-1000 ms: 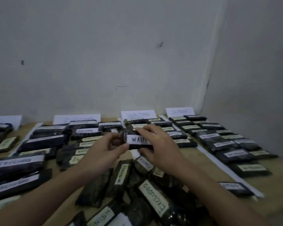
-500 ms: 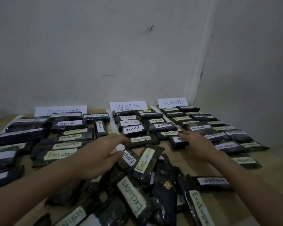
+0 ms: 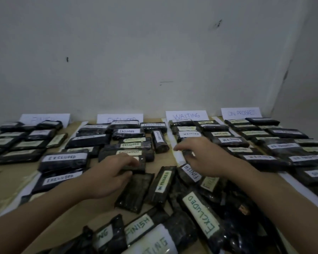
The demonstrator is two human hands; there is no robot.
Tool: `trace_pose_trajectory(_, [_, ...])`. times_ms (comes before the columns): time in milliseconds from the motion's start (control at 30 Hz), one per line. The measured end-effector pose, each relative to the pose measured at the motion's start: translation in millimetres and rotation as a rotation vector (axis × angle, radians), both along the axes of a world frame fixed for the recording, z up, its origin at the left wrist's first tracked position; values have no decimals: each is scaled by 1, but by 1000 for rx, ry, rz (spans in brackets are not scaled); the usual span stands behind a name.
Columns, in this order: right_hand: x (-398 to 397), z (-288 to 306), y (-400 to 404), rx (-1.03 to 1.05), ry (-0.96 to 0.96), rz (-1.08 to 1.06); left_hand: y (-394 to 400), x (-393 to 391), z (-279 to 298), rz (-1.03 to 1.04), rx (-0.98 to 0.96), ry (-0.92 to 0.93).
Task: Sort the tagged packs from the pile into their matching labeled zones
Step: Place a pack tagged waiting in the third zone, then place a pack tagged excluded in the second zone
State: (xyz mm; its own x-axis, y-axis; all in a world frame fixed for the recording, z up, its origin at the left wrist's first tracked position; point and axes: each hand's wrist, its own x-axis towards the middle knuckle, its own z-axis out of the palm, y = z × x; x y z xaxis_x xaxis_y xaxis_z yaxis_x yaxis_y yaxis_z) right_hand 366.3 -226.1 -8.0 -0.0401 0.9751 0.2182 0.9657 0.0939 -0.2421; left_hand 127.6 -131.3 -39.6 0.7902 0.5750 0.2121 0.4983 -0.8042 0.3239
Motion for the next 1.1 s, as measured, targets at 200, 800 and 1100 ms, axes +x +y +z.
trace_pose_trajectory(200, [-62,-2,17,-157,-73,174,-17,-21,0,-56,24,239])
trace_pose_trajectory(800, [-77,-1,27,-36,1221,78,-14,-47,17,202,-870,-850])
trace_pose_trajectory(1100, [-83,11,38,126,1161,24,-18,-51,20,149,-795,-553])
